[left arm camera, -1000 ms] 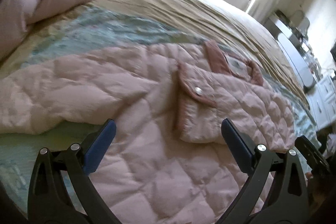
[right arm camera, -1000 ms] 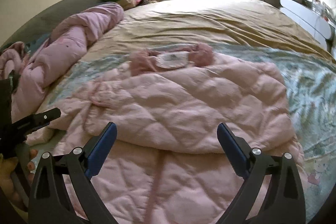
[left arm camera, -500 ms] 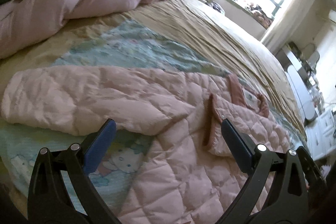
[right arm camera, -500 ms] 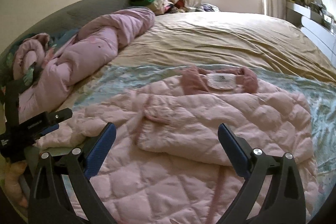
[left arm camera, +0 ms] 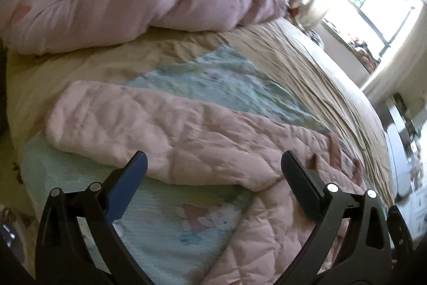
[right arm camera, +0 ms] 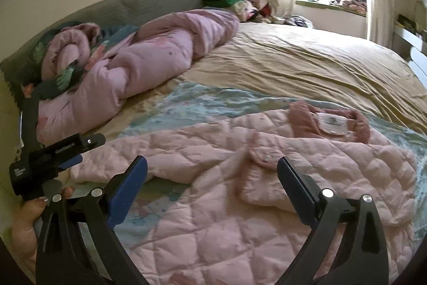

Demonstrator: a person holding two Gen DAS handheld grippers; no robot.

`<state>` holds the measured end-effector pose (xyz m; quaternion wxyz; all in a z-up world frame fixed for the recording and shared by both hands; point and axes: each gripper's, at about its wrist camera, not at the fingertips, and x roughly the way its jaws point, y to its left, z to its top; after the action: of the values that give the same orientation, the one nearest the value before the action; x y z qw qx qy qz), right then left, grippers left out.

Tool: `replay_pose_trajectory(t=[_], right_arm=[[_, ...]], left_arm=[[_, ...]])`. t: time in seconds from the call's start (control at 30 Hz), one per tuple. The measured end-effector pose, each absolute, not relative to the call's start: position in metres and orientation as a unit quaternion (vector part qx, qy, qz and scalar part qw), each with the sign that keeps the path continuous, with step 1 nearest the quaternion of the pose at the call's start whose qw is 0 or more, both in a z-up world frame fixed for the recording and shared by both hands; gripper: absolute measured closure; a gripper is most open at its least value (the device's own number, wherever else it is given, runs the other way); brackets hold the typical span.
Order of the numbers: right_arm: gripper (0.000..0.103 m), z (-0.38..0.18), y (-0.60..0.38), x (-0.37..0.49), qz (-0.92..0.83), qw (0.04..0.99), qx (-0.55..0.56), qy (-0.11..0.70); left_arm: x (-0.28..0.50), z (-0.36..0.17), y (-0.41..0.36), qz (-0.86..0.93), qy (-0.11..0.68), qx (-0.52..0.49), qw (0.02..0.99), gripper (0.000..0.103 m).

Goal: Fold large clothes
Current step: 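Move the left gripper to the other coat sleeve, then grasp the sleeve cuff with the left gripper and lift it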

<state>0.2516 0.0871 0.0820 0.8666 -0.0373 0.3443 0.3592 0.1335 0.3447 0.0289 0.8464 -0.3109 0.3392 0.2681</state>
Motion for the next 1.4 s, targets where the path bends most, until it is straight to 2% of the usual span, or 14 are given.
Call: replay_pose_trajectory(t=[0.47, 0.83, 1.17, 1.4], right_arm=[[0.006, 0.079, 0.177, 0.224, 0.429, 0.831, -0.078, 0.345], [0.006, 0.059, 0.237, 0.221, 0.459, 0.806, -0.099, 0.360], [0.006, 0.027, 0.261, 0.225, 0.470, 0.787, -0.105, 0.386], [0.006, 0.018, 0.252, 0.231, 0.472, 0.784, -0.088, 0.393]], left_arm=[[0.098, -0.001, 0.410, 0.344, 0.347, -0.368, 0.791, 0.009], [0.075, -0.046, 0.458, 0.384, 0.361, -0.444, 0.725, 0.009], [0.078, -0.088, 0.482, 0.391, 0.384, -0.487, 0.680, 0.009], [0.084, -0.113, 0.492, 0.394, 0.347, -0.513, 0.679, 0.009]])
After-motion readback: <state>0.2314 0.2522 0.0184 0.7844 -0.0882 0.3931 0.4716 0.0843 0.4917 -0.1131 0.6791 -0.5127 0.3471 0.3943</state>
